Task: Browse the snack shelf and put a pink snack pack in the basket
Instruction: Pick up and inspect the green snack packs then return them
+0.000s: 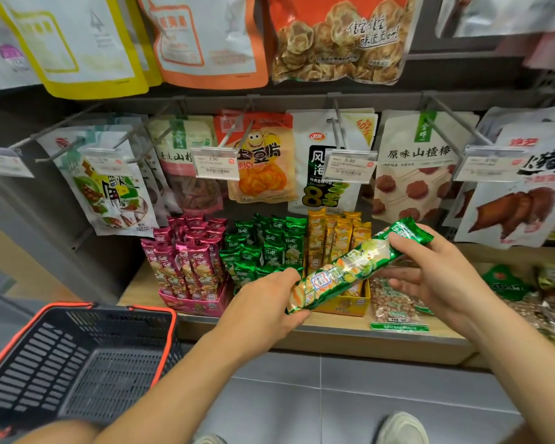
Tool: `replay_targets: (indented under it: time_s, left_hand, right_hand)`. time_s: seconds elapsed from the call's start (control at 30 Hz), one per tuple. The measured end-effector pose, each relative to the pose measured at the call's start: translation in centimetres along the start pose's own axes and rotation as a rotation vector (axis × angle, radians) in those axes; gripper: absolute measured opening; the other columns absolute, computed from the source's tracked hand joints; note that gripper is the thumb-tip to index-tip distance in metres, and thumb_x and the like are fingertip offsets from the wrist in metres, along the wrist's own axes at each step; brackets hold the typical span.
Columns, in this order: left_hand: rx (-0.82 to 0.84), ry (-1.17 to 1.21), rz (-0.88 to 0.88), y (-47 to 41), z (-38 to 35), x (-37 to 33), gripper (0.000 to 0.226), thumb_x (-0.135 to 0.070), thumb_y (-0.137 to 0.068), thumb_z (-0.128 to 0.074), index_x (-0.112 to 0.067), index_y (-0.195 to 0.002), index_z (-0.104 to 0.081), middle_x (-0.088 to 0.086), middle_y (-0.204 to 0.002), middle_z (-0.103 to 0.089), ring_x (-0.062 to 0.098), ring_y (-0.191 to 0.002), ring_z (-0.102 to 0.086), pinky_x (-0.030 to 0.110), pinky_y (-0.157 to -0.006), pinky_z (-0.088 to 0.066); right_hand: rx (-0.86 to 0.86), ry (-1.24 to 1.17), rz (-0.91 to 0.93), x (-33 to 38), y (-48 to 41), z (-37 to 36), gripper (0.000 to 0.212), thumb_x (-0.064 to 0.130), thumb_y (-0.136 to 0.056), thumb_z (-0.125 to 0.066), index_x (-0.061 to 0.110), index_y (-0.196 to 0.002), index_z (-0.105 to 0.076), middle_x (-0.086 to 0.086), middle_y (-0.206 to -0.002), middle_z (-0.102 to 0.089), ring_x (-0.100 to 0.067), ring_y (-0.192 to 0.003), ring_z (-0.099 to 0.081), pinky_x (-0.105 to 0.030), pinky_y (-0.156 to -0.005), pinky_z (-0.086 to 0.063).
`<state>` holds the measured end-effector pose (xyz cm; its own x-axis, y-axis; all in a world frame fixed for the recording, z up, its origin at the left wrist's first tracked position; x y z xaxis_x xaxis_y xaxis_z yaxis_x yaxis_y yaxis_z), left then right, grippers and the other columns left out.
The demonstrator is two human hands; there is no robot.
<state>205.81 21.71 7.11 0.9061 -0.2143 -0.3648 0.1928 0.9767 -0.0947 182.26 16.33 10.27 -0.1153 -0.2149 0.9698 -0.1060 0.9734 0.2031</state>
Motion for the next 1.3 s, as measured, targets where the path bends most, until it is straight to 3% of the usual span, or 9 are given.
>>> replay_targets:
  time_s: [0.13, 0.27, 0.43, 0.53, 0.7, 0.83, 1.03, 1.2, 1.3]
  left_hand:
    - [0.162, 0.078, 0.097, -0.9, -0.9, 0.2, 0.059, -0.044, -0.067, -0.084, -0.031, -0.094, -0.032, -0.009, -0.098, -0.053, 0.015, -0.079, -0.052, 0.034, -0.064, -0.042]
    - [0.284, 0.292, 0.122, -2.3, -1.4, 0.3, 0.063, -0.028, -0.060, -0.091, -0.029, -0.097, -0.039, -0.005, -0.102, -0.055, 0.013, -0.090, -0.054, 0.038, -0.081, -0.050]
    - [0.167, 0.586, 0.220, -4.7, -1.6, 0.8, 0.048, -0.003, -0.067, -0.085, -0.032, -0.091, -0.056, 0.005, -0.105, -0.058, 0.012, -0.076, -0.057, 0.028, -0.073, -0.057]
    - [-0.052, 0.492, 0.164, -5.5, -1.7, 1.0, 0.049, -0.004, -0.069, -0.084, -0.039, -0.082, -0.051, -0.013, -0.090, -0.057, -0.005, -0.065, -0.050, 0.007, -0.061, -0.044]
    - [-0.193, 0.085, 0.031, -6.5, -1.2, 1.4, 0.038, -0.029, -0.077, -0.079, -0.035, -0.105, -0.054, -0.022, -0.085, -0.054, -0.001, -0.077, -0.051, 0.012, -0.065, -0.036]
    - [-0.077, -0.131, 0.056, -7.3, -0.9, 4.2, 0.044, -0.045, -0.080, -0.074, -0.027, -0.118, -0.063, -0.007, -0.119, -0.064, 0.019, -0.110, -0.050, 0.034, -0.093, -0.043]
    - [0.163, -0.222, -0.001, -7.3, -2.6, 5.1, 0.043, -0.028, -0.087, -0.069, -0.022, -0.129, -0.061, -0.002, -0.129, -0.062, 0.022, -0.121, -0.049, 0.038, -0.105, -0.039]
    - [0.170, -0.188, -0.001, -7.4, -2.7, 5.6, 0.027, -0.020, -0.089, -0.065, -0.021, -0.117, -0.069, -0.001, -0.118, -0.067, 0.020, -0.114, -0.051, 0.036, -0.099, -0.043]
    - [0.173, -0.144, -0.017, -7.1, -2.8, 6.1, 0.024, -0.018, -0.089, -0.065, -0.023, -0.112, -0.072, -0.002, -0.111, -0.069, 0.018, -0.108, -0.052, 0.032, -0.094, -0.044]
  right_hand:
    - [0.165, 0.114, -0.020, 0.4, 0.4, 0.7, 0.030, 0.021, -0.070, -0.076, 0.027, -0.099, -0.071, -0.011, -0.095, -0.076, -0.030, -0.079, -0.074, -0.028, -0.059, -0.058]
    - [0.151, 0.195, 0.107, 1.2, 0.7, 1.6, 0.025, 0.003, -0.080, -0.071, 0.023, -0.095, -0.071, -0.009, -0.087, -0.075, -0.026, -0.071, -0.074, -0.026, -0.055, -0.059]
    - [0.175, 0.123, 0.166, 2.1, 0.7, 3.6, 0.026, 0.003, -0.074, -0.072, 0.018, -0.096, -0.069, -0.015, -0.090, -0.072, -0.028, -0.084, -0.073, -0.031, -0.070, -0.059]
    - [0.186, 0.101, 0.152, 2.0, 0.7, 4.1, 0.027, 0.018, -0.068, -0.076, 0.020, -0.094, -0.070, -0.008, -0.094, -0.072, -0.030, -0.092, -0.072, -0.036, -0.075, -0.059]
    - [0.017, 0.268, 0.353, 2.3, 0.8, 3.8, 0.020, 0.011, -0.079, -0.072, 0.027, -0.090, -0.071, 0.002, -0.093, -0.071, -0.021, -0.083, -0.073, -0.026, -0.067, -0.059]
    - [-0.132, 0.633, 0.454, 2.5, 0.8, 3.8, 0.029, 0.016, -0.086, -0.070, 0.039, -0.104, -0.066, 0.014, -0.086, -0.068, -0.005, -0.077, -0.067, -0.015, -0.067, -0.054]
    - [-0.032, 0.785, 0.380, 1.4, 0.2, 1.0, 0.042, 0.010, -0.095, -0.056, 0.023, -0.135, -0.053, 0.002, -0.123, -0.054, -0.018, -0.110, -0.060, -0.042, -0.098, -0.051]
    - [-0.107, 0.800, 0.581, 2.2, -0.9, -2.2, 0.037, 0.001, -0.090, -0.062, 0.020, -0.122, -0.060, 0.000, -0.106, -0.060, 0.007, -0.090, -0.058, -0.001, -0.079, -0.043]
    - [-0.121, 0.820, 0.596, 1.7, -2.5, -4.6, 0.035, 0.008, -0.086, -0.070, 0.024, -0.115, -0.057, 0.008, -0.098, -0.063, 0.002, -0.086, -0.055, -0.001, -0.077, -0.038]
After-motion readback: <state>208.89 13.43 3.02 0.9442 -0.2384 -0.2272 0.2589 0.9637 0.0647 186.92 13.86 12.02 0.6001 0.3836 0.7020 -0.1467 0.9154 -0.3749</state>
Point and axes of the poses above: each hand's wrist, its own y-axis away from the middle knuckle, its own z-axis out of the back of the hand, x = y × z, the point moved 2 cm from there along -y, towards the middle knuckle
